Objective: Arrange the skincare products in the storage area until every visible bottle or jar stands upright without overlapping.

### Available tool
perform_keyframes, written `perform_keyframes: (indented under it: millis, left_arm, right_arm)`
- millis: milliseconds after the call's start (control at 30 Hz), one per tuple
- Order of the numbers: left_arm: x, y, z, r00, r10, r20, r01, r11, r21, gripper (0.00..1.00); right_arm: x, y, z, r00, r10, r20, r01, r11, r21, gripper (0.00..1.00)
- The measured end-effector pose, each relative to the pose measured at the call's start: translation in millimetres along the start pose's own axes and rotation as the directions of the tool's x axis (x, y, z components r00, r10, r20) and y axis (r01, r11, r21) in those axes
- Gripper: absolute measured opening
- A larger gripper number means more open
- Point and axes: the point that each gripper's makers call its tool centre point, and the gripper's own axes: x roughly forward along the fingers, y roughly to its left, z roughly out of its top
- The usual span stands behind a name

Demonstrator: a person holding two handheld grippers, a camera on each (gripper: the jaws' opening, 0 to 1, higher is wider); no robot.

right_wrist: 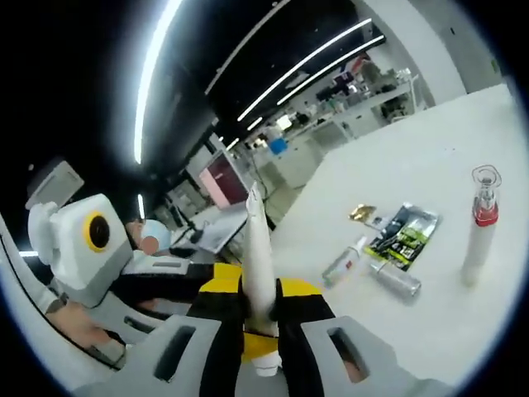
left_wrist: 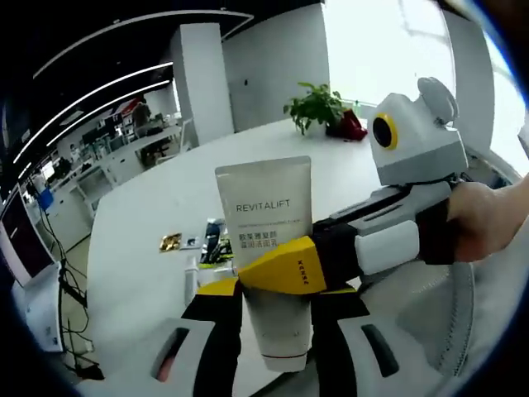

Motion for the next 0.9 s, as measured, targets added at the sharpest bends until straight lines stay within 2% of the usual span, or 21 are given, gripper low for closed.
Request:
perform_keyframes:
  millis: [100,167,200,267,333,367,400,467,533,567,600,700,733,867,900]
  left_arm:
    - [-0.4,-3.3,4.3,0.998,-0.034,0.047,0.03,0.997,0.067,0.37]
    - [-1.7,-2.6,3.7,0.997,-0.044,0.059,0.041,0.998,0.055,0.38]
    - [-3.2,-4.3,4.9,0.995,-0.076,0.071,0.072,0.996,0.052,0.38]
    - [-7.2,-2.6,1.9,0.993,-0.097,0.067,0.096,0.995,0.02,0.39]
    - [-10.2,1.2,-6.2,0.992,-0.112,0.056,0.111,0.994,0.016,0.45]
    - [-10.9,3.4,-11.6,0.992,-0.115,0.045,0.114,0.993,0.026,0.48]
    - [-11.9,6.3,-18.2,0.993,-0.114,0.025,0.113,0.993,0.043,0.49]
    - [-15.0,13.4,-30.2,0.994,-0.11,-0.016,0.111,0.991,0.068,0.49]
    - [-18.9,16.6,-31.9,0.991,-0.133,-0.021,0.134,0.986,0.102,0.46]
    - [-20.5,18.9,-30.6,0.99,-0.137,-0.017,0.138,0.983,0.122,0.45]
    - [-22.9,20.9,-25.4,0.99,-0.141,-0.003,0.14,0.98,0.141,0.44]
    - [-28.1,16.9,-10.3,0.978,-0.207,0.029,0.2,0.966,0.165,0.45]
    - [-29.8,12.6,-4.4,0.969,-0.242,0.044,0.231,0.957,0.174,0.45]
    - [-39.7,-3.1,24.7,0.925,-0.358,0.13,0.335,0.927,0.17,0.45]
    - [-42.7,-6.3,26.1,0.914,-0.387,0.123,0.368,0.917,0.153,0.46]
  right_arm:
    - [-2.1,-0.6,0.4,1.0,0.016,-0.002,-0.016,1.0,0.013,0.12]
    - [-3.2,0.5,1.0,1.0,0.031,-0.001,-0.031,0.999,0.009,0.12]
    - [-4.2,0.5,1.5,0.999,0.039,-0.006,-0.039,0.999,-0.013,0.12]
    - [-7.6,-4.2,3.0,0.999,0.035,-0.019,-0.036,0.998,-0.059,0.12]
    - [-11.4,-10.0,7.1,0.999,0.045,-0.014,-0.046,0.996,-0.077,0.12]
    - [-13.1,-11.0,8.5,0.998,0.053,-0.014,-0.054,0.995,-0.084,0.12]
    - [-15.5,-10.2,10.2,0.997,0.081,-0.02,-0.083,0.99,-0.118,0.12]
    - [-18.6,-11.3,11.0,0.995,0.091,-0.043,-0.098,0.979,-0.181,0.12]
    - [-21.7,-8.4,8.4,0.988,0.115,-0.102,-0.141,0.939,-0.313,0.12]
    - [-22.7,-8.8,7.2,0.987,0.105,-0.125,-0.144,0.922,-0.359,0.12]
    - [-23.7,-6.8,4.0,0.981,0.104,-0.162,-0.163,0.895,-0.414,0.12]
    - [-24.9,6.1,-4.0,0.962,0.136,-0.235,-0.24,0.829,-0.505,0.12]
    - [-25.4,12.9,-7.4,0.952,0.163,-0.26,-0.281,0.801,-0.528,0.12]
    - [-27.3,27.4,-18.0,0.913,0.235,-0.333,-0.391,0.737,-0.552,0.12]
    - [-27.5,28.4,-19.4,0.909,0.243,-0.339,-0.402,0.732,-0.551,0.12]
